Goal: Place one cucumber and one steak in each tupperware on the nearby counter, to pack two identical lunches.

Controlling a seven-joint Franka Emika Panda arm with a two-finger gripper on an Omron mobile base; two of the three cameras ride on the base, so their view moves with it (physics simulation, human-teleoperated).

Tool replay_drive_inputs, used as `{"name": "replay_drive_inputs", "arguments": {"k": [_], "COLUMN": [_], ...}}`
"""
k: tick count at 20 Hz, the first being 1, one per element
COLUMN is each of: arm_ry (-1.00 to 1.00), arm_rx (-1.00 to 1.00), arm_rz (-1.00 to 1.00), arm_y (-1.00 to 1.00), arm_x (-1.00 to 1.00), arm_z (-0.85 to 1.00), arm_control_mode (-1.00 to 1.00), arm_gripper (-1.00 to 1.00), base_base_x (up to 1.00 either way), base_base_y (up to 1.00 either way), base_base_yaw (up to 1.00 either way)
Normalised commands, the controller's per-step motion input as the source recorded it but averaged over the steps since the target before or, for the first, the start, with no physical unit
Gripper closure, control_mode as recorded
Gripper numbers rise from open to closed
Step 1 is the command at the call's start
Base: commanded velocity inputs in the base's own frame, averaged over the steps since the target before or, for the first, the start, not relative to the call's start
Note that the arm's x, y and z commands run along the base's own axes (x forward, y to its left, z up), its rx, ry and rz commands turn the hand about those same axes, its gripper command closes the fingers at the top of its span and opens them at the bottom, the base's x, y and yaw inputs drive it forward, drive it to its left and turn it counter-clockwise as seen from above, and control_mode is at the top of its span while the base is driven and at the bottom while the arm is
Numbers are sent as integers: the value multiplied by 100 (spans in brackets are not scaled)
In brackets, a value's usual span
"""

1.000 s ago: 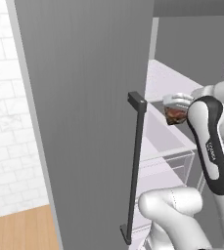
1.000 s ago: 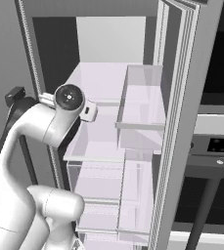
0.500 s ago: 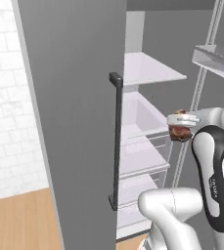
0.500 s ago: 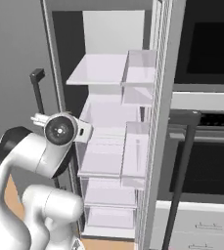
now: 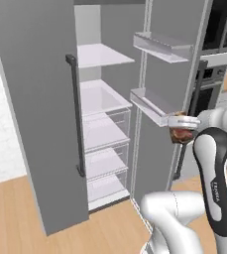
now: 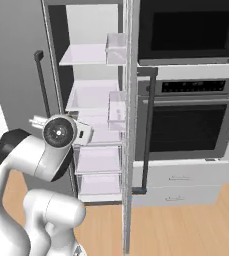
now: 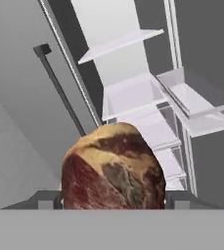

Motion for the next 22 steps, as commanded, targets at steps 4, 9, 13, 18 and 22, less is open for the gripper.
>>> {"name": "replay_drive_inputs", "arguments": {"k": [4,9,13,18,22], "arm_ry": [0,0,0,0,0], "arm_rx": [0,0,0,0,0], "arm_rz": [0,0,0,0,0], "arm_y": [0,0,0,0,0], "arm_x": [0,0,0,0,0], "arm_z": [0,0,0,0,0], "arm_control_mode": [100,100,100,100,100], "arm_gripper": [100,100,100,100,100], "base_base_x": [-60,-5,53,100,100], "base_base_y": [-79,-93,-80,-71,-29], "base_base_yaw": [-54,-63,-55,-21,-1]}}
